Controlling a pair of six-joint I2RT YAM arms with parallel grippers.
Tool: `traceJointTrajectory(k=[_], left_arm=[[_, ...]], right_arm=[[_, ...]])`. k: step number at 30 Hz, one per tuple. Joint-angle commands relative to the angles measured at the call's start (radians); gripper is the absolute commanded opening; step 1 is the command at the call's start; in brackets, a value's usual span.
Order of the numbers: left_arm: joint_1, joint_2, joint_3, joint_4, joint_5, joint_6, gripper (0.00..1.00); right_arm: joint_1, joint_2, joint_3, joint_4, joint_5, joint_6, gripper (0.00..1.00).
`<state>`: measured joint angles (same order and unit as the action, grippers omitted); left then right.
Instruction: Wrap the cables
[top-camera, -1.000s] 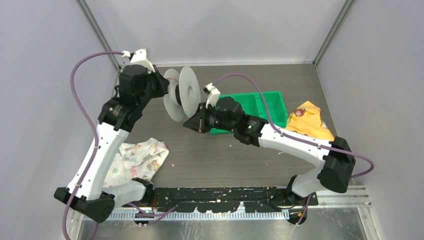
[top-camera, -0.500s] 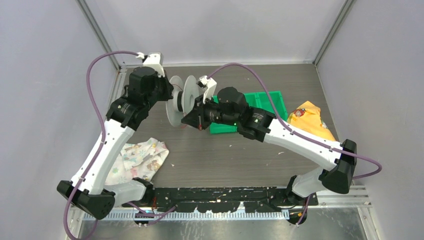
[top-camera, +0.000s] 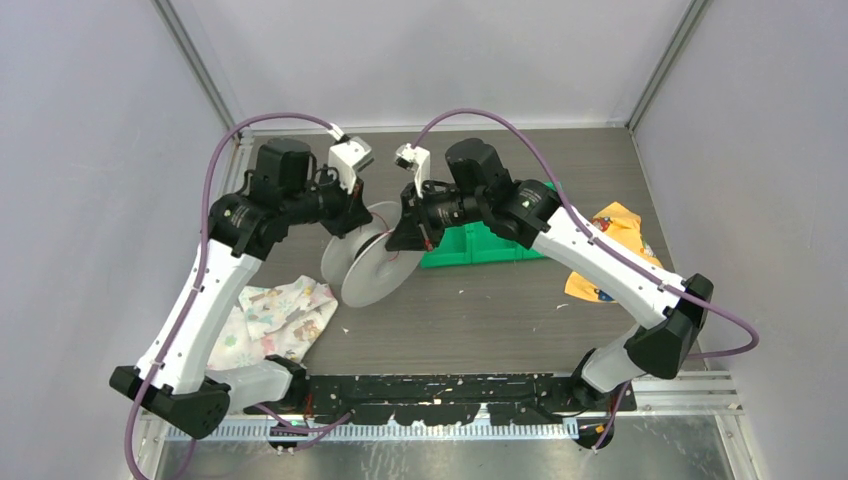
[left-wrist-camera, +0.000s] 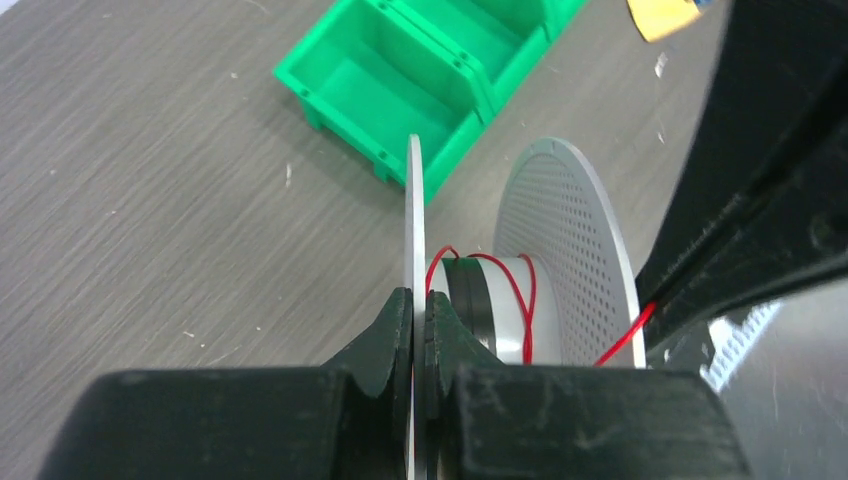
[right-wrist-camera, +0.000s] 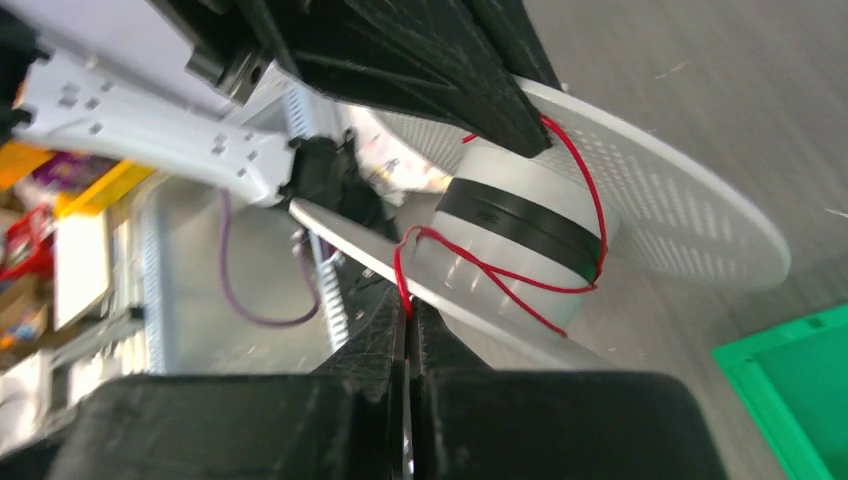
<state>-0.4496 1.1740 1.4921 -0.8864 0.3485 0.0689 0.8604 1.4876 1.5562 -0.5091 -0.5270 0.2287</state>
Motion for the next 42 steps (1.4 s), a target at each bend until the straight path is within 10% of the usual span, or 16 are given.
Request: traceJointTrajectory(k=[1, 25, 42], left_arm=[[0.002, -0.009, 0.092, -0.164, 0.284, 0.174, 0.00], [-0.032, 0.031, 0.056, -0.314, 0.426, 0.296, 0.00], [-0.068, 0.001, 0.043, -0.326, 0.488, 0.357, 0.00]], right_arm=[[-0.009, 0.031, 0.102, -0.184, -0.248, -0.132, 0.01], [-0.107, 0.003, 0.186, -0.336, -0.449, -0.265, 0.00], [-0.149, -0.006, 0.118, -0.074, -0.709, -0.044, 0.01]])
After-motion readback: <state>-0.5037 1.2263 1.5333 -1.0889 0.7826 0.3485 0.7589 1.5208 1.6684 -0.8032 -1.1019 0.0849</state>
